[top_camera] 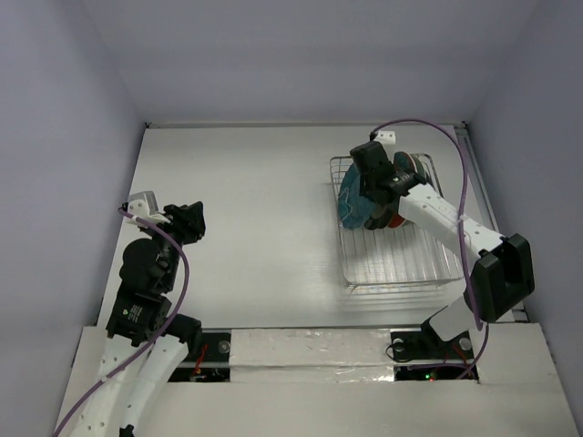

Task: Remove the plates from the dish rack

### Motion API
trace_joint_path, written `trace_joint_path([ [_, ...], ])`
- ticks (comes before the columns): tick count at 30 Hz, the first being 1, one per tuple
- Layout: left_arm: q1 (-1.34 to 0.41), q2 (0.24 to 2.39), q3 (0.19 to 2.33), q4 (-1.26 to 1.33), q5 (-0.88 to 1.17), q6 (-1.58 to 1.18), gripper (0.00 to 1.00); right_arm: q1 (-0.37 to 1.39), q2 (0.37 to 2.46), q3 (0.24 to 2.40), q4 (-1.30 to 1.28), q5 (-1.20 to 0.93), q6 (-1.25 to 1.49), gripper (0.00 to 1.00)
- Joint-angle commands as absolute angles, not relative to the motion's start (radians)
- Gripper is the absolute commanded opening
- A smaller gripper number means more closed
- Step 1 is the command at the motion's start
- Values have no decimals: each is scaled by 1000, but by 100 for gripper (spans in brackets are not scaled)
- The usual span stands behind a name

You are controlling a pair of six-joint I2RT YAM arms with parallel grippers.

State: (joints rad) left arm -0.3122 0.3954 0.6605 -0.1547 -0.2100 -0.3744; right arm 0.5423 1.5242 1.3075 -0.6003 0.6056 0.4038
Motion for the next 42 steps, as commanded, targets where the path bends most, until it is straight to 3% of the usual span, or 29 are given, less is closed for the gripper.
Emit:
trace_joint_path([
  [1, -307, 394, 649, -115, -207, -374, 37, 535, 1540, 1305, -495, 595, 387, 36],
  [6, -307, 390, 650, -118, -207, -374, 37, 526, 1545, 1305, -479, 615, 374, 20],
  [7, -307, 388, 650, -117, -207, -374, 37, 526, 1545, 1307, -482, 629, 368, 10],
  [10, -307, 387, 652, -117, -207, -374, 37, 526, 1513, 1324, -492, 647, 348, 0],
  [30, -307, 376, 652, -121, -207, -379, 40, 535, 1286, 1589, -543, 655, 230, 0],
  [36, -307, 379, 652, -123, -207, -380, 42, 545, 1270, 1565, -387, 433, 345, 0],
  [42, -298, 376, 653, -126, -207, -382, 43, 606, 1475, 1601, -139, 215, 589, 0],
])
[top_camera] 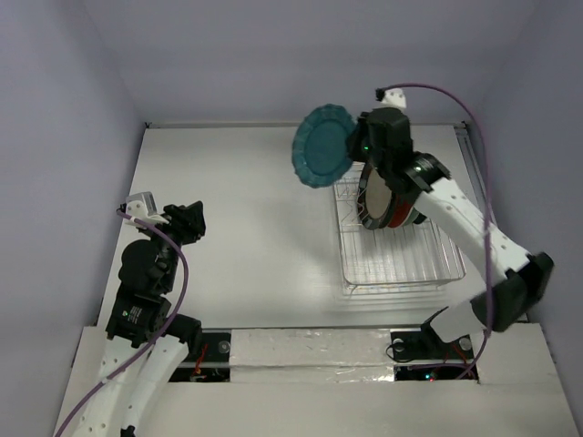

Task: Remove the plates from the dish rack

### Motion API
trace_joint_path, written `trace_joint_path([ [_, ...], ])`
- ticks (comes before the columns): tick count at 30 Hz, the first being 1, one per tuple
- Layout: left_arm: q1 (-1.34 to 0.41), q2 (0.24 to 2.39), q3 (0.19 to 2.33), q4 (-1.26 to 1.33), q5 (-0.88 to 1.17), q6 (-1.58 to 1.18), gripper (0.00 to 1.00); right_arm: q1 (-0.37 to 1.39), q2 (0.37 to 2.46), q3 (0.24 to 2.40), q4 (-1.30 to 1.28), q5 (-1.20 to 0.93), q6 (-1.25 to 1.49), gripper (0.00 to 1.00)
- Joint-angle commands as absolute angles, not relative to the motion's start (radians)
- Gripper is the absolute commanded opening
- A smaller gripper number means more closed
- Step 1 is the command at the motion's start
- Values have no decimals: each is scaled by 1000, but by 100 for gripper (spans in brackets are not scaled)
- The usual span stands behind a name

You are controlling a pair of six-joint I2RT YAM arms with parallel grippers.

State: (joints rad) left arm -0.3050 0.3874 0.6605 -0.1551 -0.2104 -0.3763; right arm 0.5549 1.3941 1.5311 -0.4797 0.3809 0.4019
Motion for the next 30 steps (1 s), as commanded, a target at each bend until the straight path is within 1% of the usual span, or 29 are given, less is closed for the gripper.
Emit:
trace_joint_path([
  [1, -298, 377, 653, -127, -207, -382, 43, 617, 1514, 1647, -126, 206, 612, 0],
  [2, -298, 376, 653, -126, -207, -380, 43, 626, 1598, 1679, -120, 204, 644, 0],
  [4, -298, 376, 653, -129, -207, -380, 43, 640, 1687, 1751, -118, 196, 678, 0],
  [5, -298, 377, 653, -127, -207, -380, 43, 650, 1775, 1823, -118, 187, 705, 0],
  [7, -298, 377, 653, -127, -207, -382, 43, 661, 1860, 1893, -129, 176, 733, 0],
  [8, -298, 377, 653, -127, -207, -380, 43, 661, 1900, 1960, -135, 169, 759, 0],
  [9, -298, 377, 653, -127, -207, -380, 43, 661, 1975, 1988, -144, 163, 771, 0],
  [15, -298, 379, 653, -129, -207, -380, 43, 693, 2155, 2124, -135, 129, 838, 0],
  [19, -298, 379, 653, -127, -207, -379, 43, 703, 2273, 2175, -135, 92, 882, 0],
  [23, -298, 380, 653, -127, -207, -380, 43, 724, 2328, 2181, -138, 95, 911, 0],
  [30, -298, 379, 652, -126, -207, -379, 43, 765, 2336, 2068, -104, 104, 917, 0],
])
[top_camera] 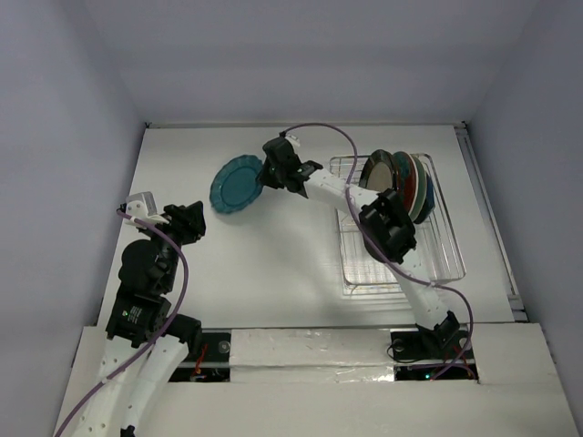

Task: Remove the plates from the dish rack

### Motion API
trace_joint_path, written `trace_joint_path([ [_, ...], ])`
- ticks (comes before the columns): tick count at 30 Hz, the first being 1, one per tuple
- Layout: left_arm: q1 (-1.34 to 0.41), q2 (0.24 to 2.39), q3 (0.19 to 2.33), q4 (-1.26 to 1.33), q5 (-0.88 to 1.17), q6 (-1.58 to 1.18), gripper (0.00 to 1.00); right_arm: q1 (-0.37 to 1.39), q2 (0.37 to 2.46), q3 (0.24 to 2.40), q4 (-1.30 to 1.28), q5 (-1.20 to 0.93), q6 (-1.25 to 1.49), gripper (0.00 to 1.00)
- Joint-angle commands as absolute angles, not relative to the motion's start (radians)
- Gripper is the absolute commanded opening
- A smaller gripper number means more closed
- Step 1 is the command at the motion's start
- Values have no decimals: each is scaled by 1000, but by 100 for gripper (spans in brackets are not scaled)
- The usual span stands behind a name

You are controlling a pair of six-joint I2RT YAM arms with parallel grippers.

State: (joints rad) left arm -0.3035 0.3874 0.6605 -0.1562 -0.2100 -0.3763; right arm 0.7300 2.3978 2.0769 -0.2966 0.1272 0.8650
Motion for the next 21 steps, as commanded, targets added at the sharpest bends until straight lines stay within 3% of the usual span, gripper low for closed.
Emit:
trace_joint_path([
  [1, -298, 379, 652, -124, -207, -380, 43, 776, 2333, 2051, -101, 109, 919, 6],
  [3, -298, 376, 652, -124, -207, -379, 44, 785, 2319, 1990, -86, 123, 923, 19],
  [4, -298, 376, 652, -124, -207, -380, 44, 795, 2312, 1965, -78, 127, 922, 33],
  [7, -298, 374, 652, -123, -207, -379, 44, 804, 2284, 1863, -29, 146, 930, 52],
  [15, -298, 370, 650, -123, -207, -379, 44, 804, 2237, 1796, -45, 147, 905, 65],
  [19, -298, 371, 650, -123, -207, -379, 44, 804, 2140, 1706, -12, 153, 876, 83],
  [21, -298, 373, 650, -123, -207, -380, 44, 804, 2035, 1654, -17, 175, 809, 86],
])
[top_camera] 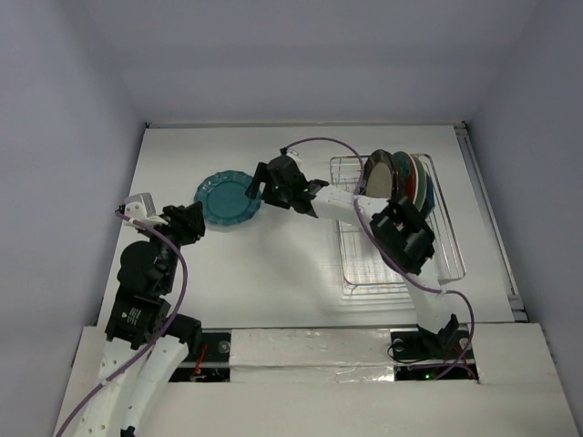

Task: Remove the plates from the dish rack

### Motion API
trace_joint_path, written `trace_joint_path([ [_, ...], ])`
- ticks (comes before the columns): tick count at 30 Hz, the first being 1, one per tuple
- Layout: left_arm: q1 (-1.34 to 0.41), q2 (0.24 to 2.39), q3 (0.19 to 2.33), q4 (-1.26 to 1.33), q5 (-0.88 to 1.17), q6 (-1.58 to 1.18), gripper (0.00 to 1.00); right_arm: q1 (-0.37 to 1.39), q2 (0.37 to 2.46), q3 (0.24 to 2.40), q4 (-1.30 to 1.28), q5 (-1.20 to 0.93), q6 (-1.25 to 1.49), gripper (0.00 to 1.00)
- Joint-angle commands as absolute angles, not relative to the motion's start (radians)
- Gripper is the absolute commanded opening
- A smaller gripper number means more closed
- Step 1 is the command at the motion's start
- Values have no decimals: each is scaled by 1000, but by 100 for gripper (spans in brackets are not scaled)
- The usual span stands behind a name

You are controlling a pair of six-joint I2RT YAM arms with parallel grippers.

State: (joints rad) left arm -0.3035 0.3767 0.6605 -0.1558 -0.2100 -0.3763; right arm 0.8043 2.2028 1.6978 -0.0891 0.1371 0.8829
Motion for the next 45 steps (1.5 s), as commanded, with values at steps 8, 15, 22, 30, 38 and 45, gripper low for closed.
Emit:
trace_joint_path([
  [8, -298, 365, 650, -121, -207, -379, 44, 795, 1582, 1465, -270, 573, 470, 0],
  [15, -298, 367, 649, -117, -207, -377, 44, 742, 1306, 1313, -587, 724, 472, 2],
  [22, -298, 374, 647, -115, -207, -379, 44, 672, 1123, 1184, -621, 717, 523, 63],
  [30, -298, 380, 647, -114, -207, -380, 44, 591, 1123, 1143, -586, 646, 477, 50],
  [38, -298, 380, 647, -112, -207, -379, 44, 546, 1189, 1140, -531, 604, 437, 43],
  [45, -298, 379, 649, -114, -207, -379, 44, 528, 1244, 1137, -511, 614, 425, 42],
])
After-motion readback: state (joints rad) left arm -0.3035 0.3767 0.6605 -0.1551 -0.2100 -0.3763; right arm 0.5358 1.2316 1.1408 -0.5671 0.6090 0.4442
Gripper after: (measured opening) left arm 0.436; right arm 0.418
